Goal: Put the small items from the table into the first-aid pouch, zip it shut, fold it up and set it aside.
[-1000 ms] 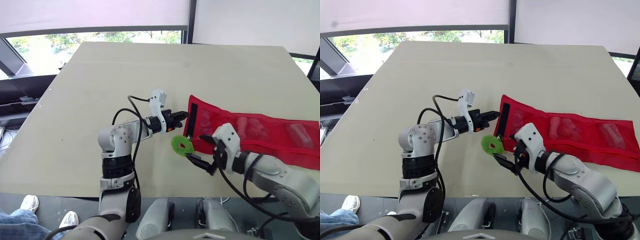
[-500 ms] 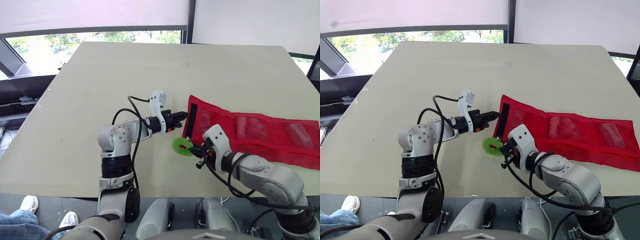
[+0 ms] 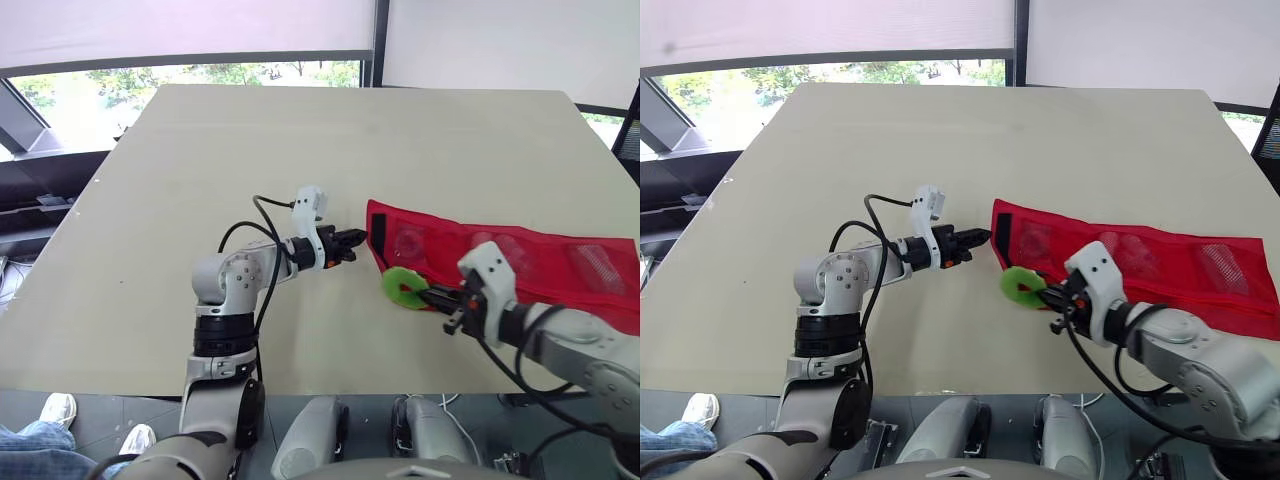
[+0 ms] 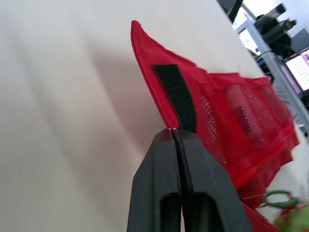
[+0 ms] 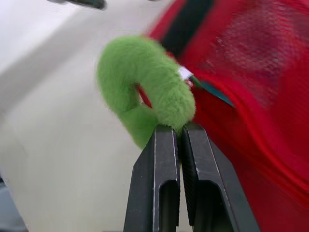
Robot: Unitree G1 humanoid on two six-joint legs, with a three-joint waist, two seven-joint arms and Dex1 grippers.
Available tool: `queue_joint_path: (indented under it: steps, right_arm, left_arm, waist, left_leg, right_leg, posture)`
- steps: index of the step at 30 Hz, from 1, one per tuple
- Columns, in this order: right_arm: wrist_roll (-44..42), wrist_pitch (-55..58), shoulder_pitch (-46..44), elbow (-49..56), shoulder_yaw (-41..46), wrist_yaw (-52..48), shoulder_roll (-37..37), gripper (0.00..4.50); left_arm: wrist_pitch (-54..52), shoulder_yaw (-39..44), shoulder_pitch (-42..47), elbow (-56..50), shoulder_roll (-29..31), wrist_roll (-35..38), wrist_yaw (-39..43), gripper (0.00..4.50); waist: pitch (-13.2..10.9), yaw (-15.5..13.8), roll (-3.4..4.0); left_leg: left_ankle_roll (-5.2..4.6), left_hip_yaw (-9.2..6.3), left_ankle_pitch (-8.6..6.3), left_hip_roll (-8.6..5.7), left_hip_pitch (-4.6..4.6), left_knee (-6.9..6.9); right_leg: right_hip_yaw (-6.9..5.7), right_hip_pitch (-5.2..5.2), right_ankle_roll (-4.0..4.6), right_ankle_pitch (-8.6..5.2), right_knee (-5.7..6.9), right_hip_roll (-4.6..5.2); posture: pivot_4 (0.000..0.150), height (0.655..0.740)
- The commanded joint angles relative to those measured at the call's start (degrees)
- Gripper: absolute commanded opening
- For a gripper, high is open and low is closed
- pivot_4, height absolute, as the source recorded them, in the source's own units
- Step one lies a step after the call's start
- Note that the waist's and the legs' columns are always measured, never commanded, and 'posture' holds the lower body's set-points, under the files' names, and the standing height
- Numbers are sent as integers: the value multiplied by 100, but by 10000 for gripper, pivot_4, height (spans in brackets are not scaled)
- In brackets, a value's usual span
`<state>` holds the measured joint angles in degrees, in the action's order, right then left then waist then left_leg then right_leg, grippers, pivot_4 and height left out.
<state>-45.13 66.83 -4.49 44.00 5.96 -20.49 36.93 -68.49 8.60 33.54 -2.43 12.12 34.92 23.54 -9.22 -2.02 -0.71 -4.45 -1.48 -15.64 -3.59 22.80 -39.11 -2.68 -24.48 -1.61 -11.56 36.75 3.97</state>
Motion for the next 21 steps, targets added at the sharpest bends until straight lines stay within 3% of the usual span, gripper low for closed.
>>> queue_joint_path:
  steps: [1, 21]
  right_arm:
    - [-85, -180, 112, 50, 338, -221, 186, 276]
    - [548, -895, 1475, -395, 1447, -700, 995, 276]
  left_arm:
    - [276, 7, 26, 31, 136, -28, 99, 0]
    - [563, -106, -17, 304, 470, -67, 265, 0]
  waist:
    - [0, -3, -1]
    - [-3, -28, -3]
  left_leg:
    - [0, 0, 0, 1, 0, 0]
    - [-1, 0, -1, 3, 8, 0]
  right_leg:
    - [0, 0, 0, 0, 0, 0]
    - [-1, -3, -1, 0, -2, 5]
  posture:
    - [1500, 7395]
    - [1500, 7395]
